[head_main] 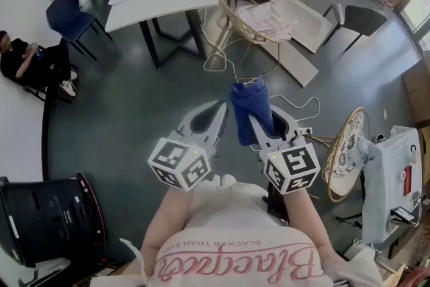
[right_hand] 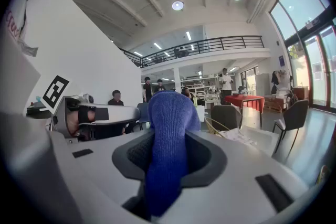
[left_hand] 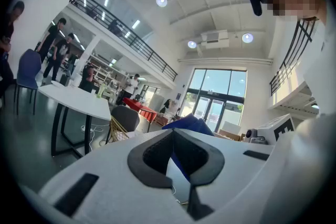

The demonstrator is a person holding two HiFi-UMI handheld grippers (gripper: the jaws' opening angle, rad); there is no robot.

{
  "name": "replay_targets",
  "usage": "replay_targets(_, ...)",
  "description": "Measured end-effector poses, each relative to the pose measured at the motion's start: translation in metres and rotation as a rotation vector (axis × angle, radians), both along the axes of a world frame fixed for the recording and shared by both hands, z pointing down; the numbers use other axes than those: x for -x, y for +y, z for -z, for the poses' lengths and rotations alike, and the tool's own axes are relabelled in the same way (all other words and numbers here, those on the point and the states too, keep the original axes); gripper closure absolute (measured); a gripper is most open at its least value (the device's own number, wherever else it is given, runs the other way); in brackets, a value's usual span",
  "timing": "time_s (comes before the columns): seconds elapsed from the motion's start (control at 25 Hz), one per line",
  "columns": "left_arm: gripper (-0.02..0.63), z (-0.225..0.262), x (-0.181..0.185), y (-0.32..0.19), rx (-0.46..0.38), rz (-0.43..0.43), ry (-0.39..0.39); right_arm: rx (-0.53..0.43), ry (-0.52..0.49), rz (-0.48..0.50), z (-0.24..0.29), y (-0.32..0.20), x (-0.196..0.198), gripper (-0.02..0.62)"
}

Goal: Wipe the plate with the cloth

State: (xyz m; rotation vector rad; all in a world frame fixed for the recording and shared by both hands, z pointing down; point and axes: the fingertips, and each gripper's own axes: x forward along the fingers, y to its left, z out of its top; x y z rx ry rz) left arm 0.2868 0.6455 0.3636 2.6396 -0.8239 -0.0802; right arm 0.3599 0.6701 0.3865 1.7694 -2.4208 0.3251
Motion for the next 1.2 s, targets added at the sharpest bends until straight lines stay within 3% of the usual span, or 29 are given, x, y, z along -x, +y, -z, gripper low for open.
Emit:
replay_targets(0.52,0.601,-0.008,-0.016,0.014,0.008,0.015,-0.014,0.016,0.018,0.019,-0.011,0.015,-0.013,0.482)
replay_targets(0.76,0.601,-0.013,-0.018,0.017,0.009,0.025,-0.021,-0.001,-0.023,0.002,-0.009,0.014,-0.019,0.482)
replay_targets(1.2,0.601,-0.004,0.009,-0.03,-0.022,0.07,-0.007,-0.033,-0.023,0.01,-0.001,-0.03,-0.002,0.481)
